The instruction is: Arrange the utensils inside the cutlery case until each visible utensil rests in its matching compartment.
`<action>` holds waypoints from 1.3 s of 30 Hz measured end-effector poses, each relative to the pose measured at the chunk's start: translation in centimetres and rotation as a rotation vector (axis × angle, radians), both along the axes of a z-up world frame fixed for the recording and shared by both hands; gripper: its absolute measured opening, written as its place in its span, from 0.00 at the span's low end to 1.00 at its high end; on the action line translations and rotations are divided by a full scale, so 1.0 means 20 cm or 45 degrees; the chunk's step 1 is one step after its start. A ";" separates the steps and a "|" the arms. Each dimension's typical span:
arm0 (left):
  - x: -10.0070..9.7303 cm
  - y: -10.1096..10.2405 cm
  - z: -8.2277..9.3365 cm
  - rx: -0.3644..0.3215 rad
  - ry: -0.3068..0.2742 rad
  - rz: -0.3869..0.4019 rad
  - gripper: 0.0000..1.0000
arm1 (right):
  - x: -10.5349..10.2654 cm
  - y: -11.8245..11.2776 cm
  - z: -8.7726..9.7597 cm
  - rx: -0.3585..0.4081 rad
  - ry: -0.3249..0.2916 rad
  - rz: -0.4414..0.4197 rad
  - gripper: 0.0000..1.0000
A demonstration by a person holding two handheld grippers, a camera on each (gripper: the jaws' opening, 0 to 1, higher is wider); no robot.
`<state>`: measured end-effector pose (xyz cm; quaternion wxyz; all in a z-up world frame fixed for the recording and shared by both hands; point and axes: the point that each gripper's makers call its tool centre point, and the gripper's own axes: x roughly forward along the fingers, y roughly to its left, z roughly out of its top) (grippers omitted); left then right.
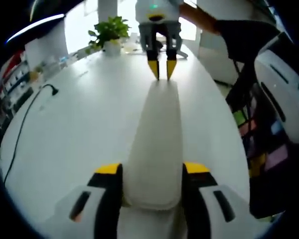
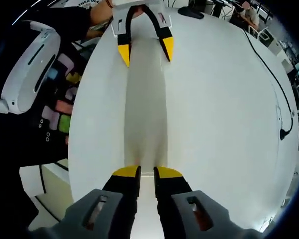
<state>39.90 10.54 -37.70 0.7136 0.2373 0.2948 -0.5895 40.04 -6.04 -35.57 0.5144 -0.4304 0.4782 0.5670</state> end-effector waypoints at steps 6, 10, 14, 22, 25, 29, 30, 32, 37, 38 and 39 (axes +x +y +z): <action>0.00 0.00 0.00 -0.005 0.000 0.003 0.49 | 0.00 0.00 0.00 0.005 0.003 -0.014 0.11; 0.00 0.00 0.00 -0.006 -0.001 0.004 0.50 | 0.00 0.01 0.00 -0.035 -0.006 -0.019 0.10; -0.01 -0.01 0.00 -0.009 0.004 0.006 0.50 | 0.00 0.01 0.00 -0.084 -0.041 -0.011 0.10; 0.00 0.00 0.00 -0.027 0.000 0.015 0.50 | 0.01 0.00 0.00 -0.039 -0.110 -0.060 0.10; 0.01 0.00 0.01 -0.026 0.000 0.024 0.50 | 0.02 0.01 0.00 -0.029 -0.092 -0.068 0.10; 0.01 0.01 0.03 -0.019 0.001 0.047 0.49 | 0.02 0.02 0.00 -0.052 -0.094 -0.067 0.10; 0.01 0.02 0.04 -0.019 -0.001 0.055 0.49 | 0.02 0.02 0.00 -0.057 -0.093 -0.067 0.10; 0.01 0.05 0.08 -0.027 -0.007 0.072 0.47 | 0.02 0.02 0.00 -0.060 -0.089 -0.069 0.10; 0.00 0.10 0.19 -0.017 -0.031 0.102 0.35 | 0.02 0.02 -0.01 -0.060 -0.081 -0.059 0.10; 0.00 0.10 0.20 -0.004 -0.025 0.106 0.30 | 0.02 0.02 -0.01 -0.062 -0.080 -0.056 0.10; -0.01 0.11 0.21 0.015 -0.008 0.108 0.24 | 0.02 0.02 -0.01 -0.065 -0.080 -0.055 0.10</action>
